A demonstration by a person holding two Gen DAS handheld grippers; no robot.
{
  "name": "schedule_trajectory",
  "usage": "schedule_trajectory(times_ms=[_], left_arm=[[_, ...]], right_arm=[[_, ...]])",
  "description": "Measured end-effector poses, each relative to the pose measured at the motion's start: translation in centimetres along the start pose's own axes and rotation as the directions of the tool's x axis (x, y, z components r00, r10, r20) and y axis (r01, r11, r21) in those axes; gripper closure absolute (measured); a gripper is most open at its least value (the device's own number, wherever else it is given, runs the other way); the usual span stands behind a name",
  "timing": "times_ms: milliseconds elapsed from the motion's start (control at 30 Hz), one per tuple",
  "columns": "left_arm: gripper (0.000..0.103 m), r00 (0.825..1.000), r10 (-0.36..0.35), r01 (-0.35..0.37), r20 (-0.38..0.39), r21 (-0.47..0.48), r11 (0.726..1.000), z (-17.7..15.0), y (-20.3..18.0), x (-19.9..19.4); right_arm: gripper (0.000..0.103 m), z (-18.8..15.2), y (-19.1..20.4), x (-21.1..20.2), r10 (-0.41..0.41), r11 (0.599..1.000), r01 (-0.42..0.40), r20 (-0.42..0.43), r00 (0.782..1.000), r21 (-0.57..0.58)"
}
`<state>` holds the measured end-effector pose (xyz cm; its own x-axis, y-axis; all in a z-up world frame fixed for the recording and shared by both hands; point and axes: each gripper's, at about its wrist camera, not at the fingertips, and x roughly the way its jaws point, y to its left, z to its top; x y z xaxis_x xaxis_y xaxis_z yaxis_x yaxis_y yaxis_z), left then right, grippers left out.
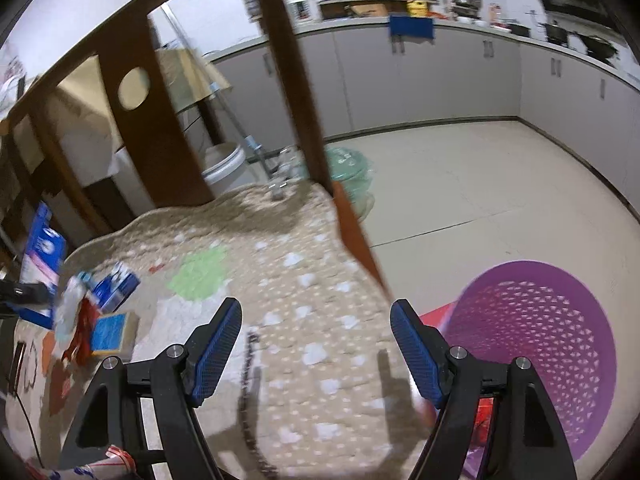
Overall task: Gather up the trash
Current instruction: 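Grasp the long blue toothpaste box with the left tool, then grasp the red plastic bag with the right tool while the left holds the toothpaste box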
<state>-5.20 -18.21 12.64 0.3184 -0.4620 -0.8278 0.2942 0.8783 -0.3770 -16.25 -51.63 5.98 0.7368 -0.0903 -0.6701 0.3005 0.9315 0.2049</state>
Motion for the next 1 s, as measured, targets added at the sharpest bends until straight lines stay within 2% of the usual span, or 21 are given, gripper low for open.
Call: schedule_trajectory(times_ms=[133,233,333,467,533,667,800,900,933,967,1000], left_arm=[[0.073,1.000,-0.021,0.022,0.003,-0.065,0.998,-2.8,3.1,-1.8],[0.073,0.999,0.038,-0.038,-0.001,-0.077,0.996,-5.0,5.2,-2.3],[0.073,0.998,0.067,-0.068,-0.015,-0.093,0.993,-7.0,6.9,-1.7],[0.073,0.993,0.120,-0.121,-0.013,-0.093,0.988,-8.2,7.9,-0.6],[0.073,0.990,0.144,-0.144,-0.005,-0.078,0.986,-8.8,8.1,-0.4],[0.073,0.989,0.145,-0.144,0.023,-0.058,0.988,-9.5,8.4,-0.9],[0.073,0.990,0.136,-0.135,0.044,-0.035,0.990,-9.9,8.9,-1.4],[0.073,0.990,0.129,-0.128,0.047,-0.034,0.991,-10.4,9.6,-1.8],[0.073,0.991,0.128,-0.126,0.048,-0.036,0.991,-10.3,9.6,-1.6],[0.073,0.991,0.128,-0.126,0.049,-0.038,0.991,-10.3,9.7,-1.6],[0.073,0.990,0.128,-0.126,0.051,-0.039,0.991,-10.3,9.8,-1.7]], right_arm=[[0.022,-0.6,2.1,1.1,0.085,0.996,-0.087,-0.054,0.995,-0.028],[0.022,-1.3,4.1,1.8,0.140,0.988,-0.145,-0.089,0.986,-0.056],[0.022,-2.2,6.6,1.6,0.204,0.972,-0.215,-0.110,0.973,-0.096],[0.022,-2.9,10.9,0.6,0.322,0.931,-0.340,-0.140,0.936,-0.131],[0.022,-2.8,13.6,0.6,0.382,0.902,-0.407,-0.176,0.907,-0.142],[0.022,-2.7,19.7,2.2,0.402,0.873,-0.446,-0.226,0.887,-0.197],[0.024,-3.3,24.7,5.4,0.335,0.870,-0.409,-0.279,0.900,-0.275],[0.042,-4.0,26.7,7.4,0.268,0.876,-0.362,-0.303,0.915,-0.319],[0.053,-4.3,27.1,7.6,0.252,0.877,-0.344,-0.290,0.923,-0.336],[0.069,-4.3,27.3,7.6,0.246,0.875,-0.339,-0.284,0.927,-0.346],[0.078,-4.3,27.4,7.8,0.251,0.874,-0.346,-0.293,0.923,-0.342]])
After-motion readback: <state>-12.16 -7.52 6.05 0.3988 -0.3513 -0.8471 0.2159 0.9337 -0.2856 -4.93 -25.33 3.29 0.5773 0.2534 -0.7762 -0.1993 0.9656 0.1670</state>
